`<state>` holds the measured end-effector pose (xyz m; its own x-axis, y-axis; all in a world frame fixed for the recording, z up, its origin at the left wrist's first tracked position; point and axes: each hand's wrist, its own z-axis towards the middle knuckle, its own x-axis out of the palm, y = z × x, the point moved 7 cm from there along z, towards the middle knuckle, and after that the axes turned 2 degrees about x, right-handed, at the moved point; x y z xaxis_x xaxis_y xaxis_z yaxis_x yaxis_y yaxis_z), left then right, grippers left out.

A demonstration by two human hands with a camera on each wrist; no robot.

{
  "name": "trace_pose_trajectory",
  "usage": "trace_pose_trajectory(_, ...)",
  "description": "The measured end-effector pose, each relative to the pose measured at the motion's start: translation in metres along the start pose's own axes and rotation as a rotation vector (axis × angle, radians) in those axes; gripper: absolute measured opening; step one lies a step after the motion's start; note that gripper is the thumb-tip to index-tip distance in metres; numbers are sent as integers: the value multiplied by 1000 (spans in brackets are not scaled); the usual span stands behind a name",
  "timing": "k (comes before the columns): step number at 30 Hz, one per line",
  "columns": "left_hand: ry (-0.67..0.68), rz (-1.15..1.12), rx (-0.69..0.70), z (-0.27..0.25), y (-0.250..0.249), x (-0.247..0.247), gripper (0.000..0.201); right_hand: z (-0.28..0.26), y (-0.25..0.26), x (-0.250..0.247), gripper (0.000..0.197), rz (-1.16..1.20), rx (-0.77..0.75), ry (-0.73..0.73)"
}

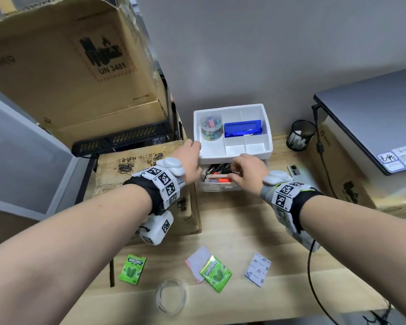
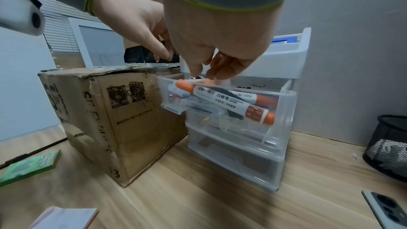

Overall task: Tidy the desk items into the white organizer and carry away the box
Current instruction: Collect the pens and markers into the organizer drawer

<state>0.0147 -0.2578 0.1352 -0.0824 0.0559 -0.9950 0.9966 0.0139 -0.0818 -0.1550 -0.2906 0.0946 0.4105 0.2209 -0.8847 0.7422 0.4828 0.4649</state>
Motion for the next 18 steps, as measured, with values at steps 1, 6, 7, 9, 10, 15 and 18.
trace_pose_trajectory(1, -21, -7, -11, 2, 3, -1, 39, -1, 4, -1, 12, 15, -17, -5)
trace_pose_trajectory(6, -38, -5, -6, 13, 3, 1, 32, -17, 23, 9, 9, -66, -149, 94)
trace_pose_trajectory(7, -36, -5, -8, 15, 4, 3, 31, -18, 22, 13, 10, -86, -146, 110)
trace_pose_trajectory(9, -47, -12, -21, 20, 4, 6, 30, -22, 20, 15, 14, -126, -116, 113)
trace_pose_trajectory(10, -51, -17, -30, 22, 5, 7, 32, -23, 18, 16, 17, -149, -96, 105)
trace_pose_trajectory(15, -66, -63, -75, 35, 14, 8, 42, -33, 26, 21, 26, -238, -120, 133)
trace_pose_trajectory(18, -53, -39, -134, 40, 17, 9, 51, -34, 23, 30, 34, -256, -109, 231)
